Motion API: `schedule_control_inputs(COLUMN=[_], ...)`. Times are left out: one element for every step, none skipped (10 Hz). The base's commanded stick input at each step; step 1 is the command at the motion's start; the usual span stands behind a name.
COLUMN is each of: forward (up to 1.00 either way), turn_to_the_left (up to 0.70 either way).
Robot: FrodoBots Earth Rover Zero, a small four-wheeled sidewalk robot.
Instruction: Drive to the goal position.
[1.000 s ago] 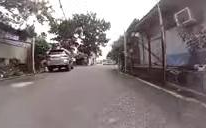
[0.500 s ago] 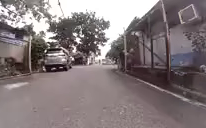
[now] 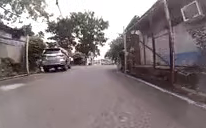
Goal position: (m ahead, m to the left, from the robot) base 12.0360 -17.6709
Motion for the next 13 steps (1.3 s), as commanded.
schedule_control_inputs(forward=[0.7,0.7,0.7,0.7,0.7,0.7,0.7,0.7,0.7,0.7,0.7,0.7,0.7], turn_to_the_left=[0.0,0.0,0.0,0.0,0.0,0.0,0.0,0.0,0.0,0.0,0.0,0.0,0.0])
